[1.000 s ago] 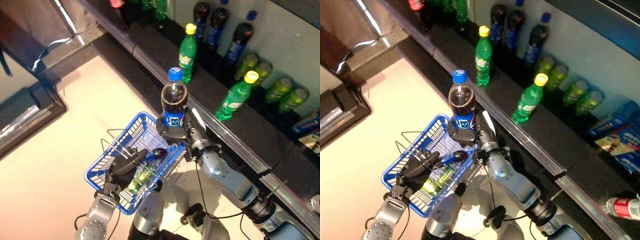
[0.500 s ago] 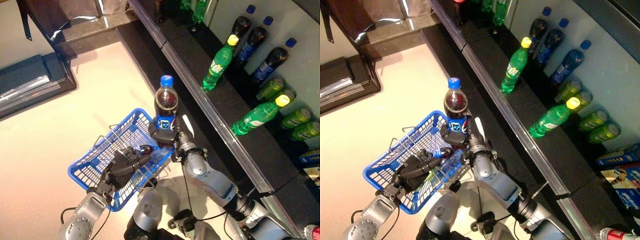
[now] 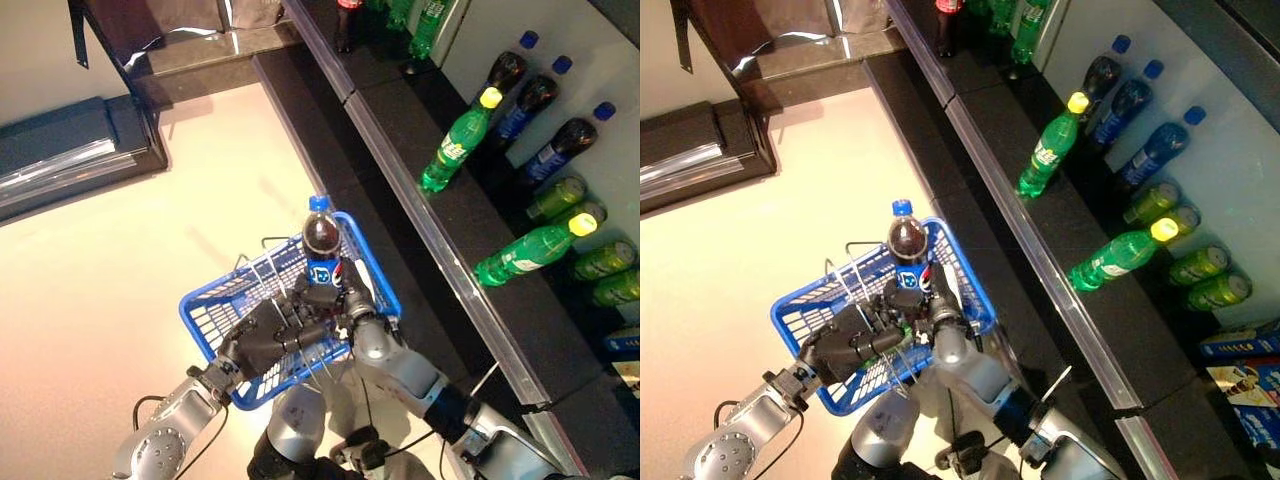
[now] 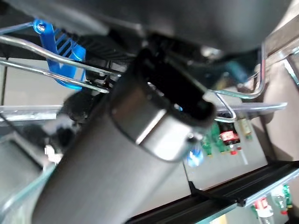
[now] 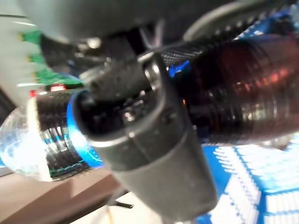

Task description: Pick up the drink and place into the basket.

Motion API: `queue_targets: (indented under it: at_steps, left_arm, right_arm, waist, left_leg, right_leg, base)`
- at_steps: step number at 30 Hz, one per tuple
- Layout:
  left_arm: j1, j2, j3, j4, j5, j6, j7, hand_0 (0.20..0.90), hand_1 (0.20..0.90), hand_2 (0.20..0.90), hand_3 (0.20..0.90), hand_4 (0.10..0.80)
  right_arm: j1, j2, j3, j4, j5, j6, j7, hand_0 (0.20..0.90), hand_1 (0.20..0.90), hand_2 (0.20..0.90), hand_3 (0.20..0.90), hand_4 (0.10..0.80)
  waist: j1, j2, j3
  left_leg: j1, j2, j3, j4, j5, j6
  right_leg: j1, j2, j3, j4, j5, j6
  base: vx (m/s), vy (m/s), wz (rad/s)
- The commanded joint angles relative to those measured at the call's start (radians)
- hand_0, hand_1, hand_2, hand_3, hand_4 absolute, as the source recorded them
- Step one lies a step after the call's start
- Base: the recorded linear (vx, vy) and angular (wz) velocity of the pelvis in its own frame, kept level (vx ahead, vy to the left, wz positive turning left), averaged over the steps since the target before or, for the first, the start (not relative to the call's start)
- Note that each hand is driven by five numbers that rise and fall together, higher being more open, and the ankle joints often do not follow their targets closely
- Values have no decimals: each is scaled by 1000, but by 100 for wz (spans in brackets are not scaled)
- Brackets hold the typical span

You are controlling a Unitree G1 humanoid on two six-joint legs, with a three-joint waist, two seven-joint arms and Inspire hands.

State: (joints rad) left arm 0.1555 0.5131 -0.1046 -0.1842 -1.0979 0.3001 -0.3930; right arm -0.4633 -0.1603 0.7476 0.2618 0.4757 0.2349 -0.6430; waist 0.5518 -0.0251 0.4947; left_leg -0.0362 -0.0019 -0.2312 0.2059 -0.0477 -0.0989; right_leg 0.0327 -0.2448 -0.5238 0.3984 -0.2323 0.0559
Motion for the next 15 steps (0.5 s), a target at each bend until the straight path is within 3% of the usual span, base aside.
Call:
queue_targets:
  at_steps: [1,9,15]
  left_arm:
    - [-129,-70,-10,-419,-166,-131,-296,300,300,300,200,100]
    - [-140,-87,-29,-429,-202,-85,-296,300,300,300,200,100]
    - [-151,-79,-61,-443,-219,-64,-311,300,300,300,200,100]
  right_arm:
    - [-106,129,48,-47,-37,-144,-30,300,300,300,200,100]
    - [-42,203,16,171,117,-190,12,300,300,300,200,100]
    - [28,257,4,288,416,-291,184,300,300,300,200,100]
  waist:
    - [-12,-12,-240]
    - [-1,-12,-242]
    - [3,-8,-236]
  left_leg:
    - [-85,-42,-6,67,61,24]
    - [-97,-43,-8,63,66,21]
    - [-102,-39,-7,60,69,19]
  right_leg:
    - [175,49,7,-226,137,4]
    - [176,46,-9,-230,145,12]
    - [167,47,-10,-231,153,17]
  base:
    - [61,29,6]
    - [30,5,10]
    - [0,0,0]
